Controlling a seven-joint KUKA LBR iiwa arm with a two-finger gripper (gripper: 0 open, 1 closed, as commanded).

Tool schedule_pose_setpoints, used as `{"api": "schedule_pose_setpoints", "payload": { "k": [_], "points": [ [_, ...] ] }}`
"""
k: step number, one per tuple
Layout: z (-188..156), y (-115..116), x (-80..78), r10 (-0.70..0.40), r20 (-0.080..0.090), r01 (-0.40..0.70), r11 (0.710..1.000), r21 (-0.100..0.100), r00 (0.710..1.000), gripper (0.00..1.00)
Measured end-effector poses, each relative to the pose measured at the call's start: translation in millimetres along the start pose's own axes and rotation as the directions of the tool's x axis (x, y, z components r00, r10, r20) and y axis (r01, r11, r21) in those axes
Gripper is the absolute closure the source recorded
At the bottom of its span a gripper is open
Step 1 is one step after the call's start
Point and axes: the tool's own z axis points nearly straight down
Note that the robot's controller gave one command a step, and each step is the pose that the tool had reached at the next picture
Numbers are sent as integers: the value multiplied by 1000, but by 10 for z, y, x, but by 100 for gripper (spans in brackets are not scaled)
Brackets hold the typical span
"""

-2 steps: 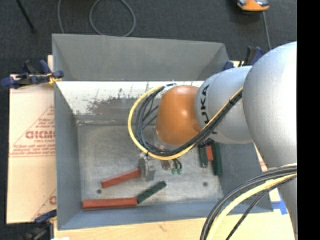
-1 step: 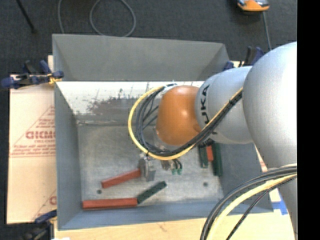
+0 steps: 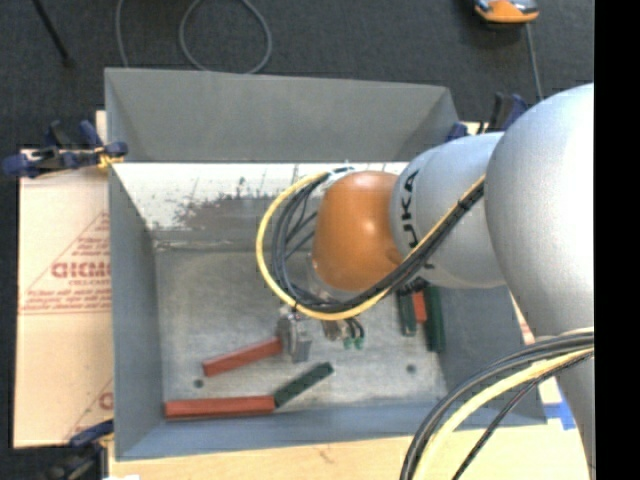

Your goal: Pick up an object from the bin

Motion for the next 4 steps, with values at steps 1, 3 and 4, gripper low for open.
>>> {"api": "schedule_pose_setpoints", "payload": {
  "k": [1, 3, 4],
  "points": [
    [0, 0, 0, 1, 0, -1, 1000, 0, 1000, 100],
    [0, 1, 0, 2, 0, -2, 1000, 0, 1000, 100],
    [0, 1, 0, 2, 0, -2, 1000, 0, 1000, 100]
  ]
}}
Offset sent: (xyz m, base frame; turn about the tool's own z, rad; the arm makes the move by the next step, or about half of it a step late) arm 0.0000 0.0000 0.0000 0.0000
